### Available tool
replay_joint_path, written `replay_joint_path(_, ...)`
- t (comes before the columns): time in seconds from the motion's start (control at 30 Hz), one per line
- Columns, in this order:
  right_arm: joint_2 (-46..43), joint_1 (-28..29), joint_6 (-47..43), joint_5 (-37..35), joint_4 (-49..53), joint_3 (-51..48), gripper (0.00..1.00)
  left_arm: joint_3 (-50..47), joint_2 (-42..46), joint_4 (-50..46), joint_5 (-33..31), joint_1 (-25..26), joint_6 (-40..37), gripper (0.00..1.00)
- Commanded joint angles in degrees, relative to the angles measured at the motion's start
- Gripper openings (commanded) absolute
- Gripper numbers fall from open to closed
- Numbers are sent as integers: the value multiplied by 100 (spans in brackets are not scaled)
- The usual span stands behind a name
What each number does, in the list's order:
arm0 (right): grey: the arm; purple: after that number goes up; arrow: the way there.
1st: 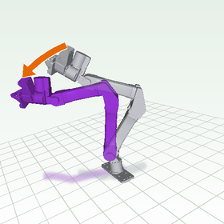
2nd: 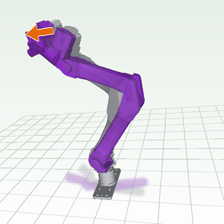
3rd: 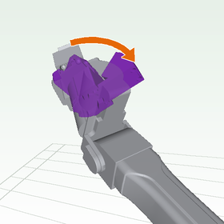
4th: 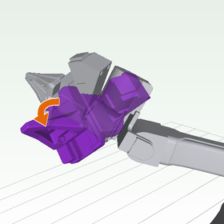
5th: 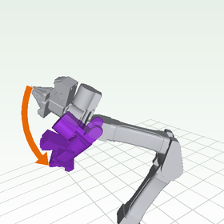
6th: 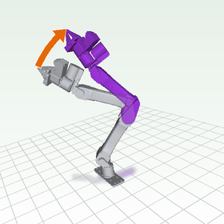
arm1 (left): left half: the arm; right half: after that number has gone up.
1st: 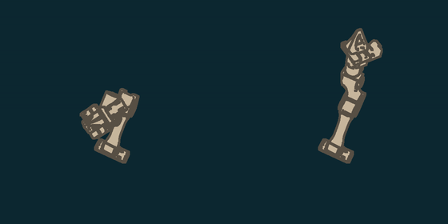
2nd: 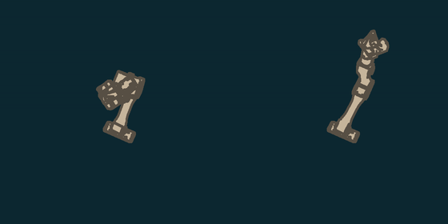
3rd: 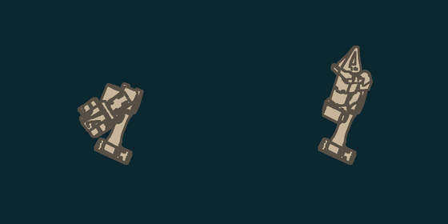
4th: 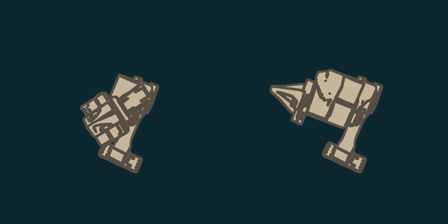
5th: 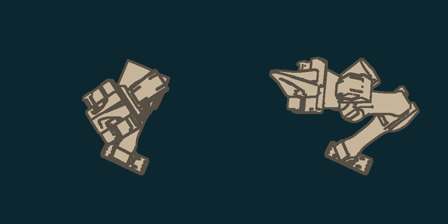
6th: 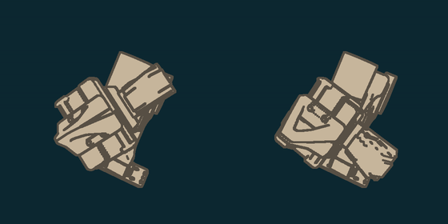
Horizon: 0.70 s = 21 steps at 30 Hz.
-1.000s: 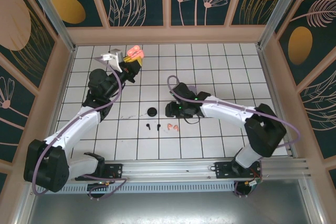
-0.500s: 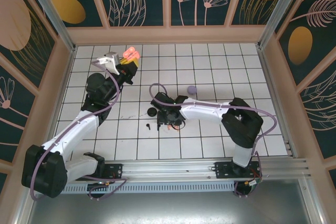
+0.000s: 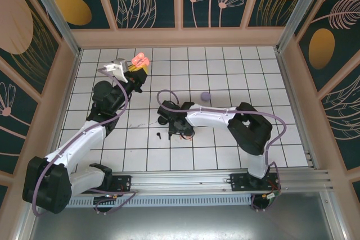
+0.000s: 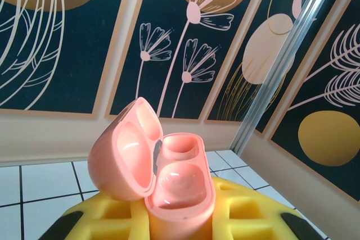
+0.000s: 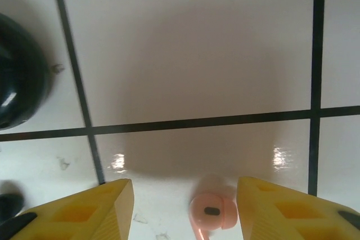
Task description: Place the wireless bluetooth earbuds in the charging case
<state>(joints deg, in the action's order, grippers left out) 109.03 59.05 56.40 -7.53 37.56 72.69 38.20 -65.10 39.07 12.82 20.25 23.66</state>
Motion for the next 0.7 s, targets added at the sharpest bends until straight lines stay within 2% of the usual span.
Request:
replay_joint_path(0.0, 109, 46, 231, -105, 323, 98, 51, -30, 137, 304, 28, 14, -29, 0)
replay_joint_path(0.67, 311, 46, 249, 45, 287, 114, 44, -67, 112, 391, 19, 16, 33, 0)
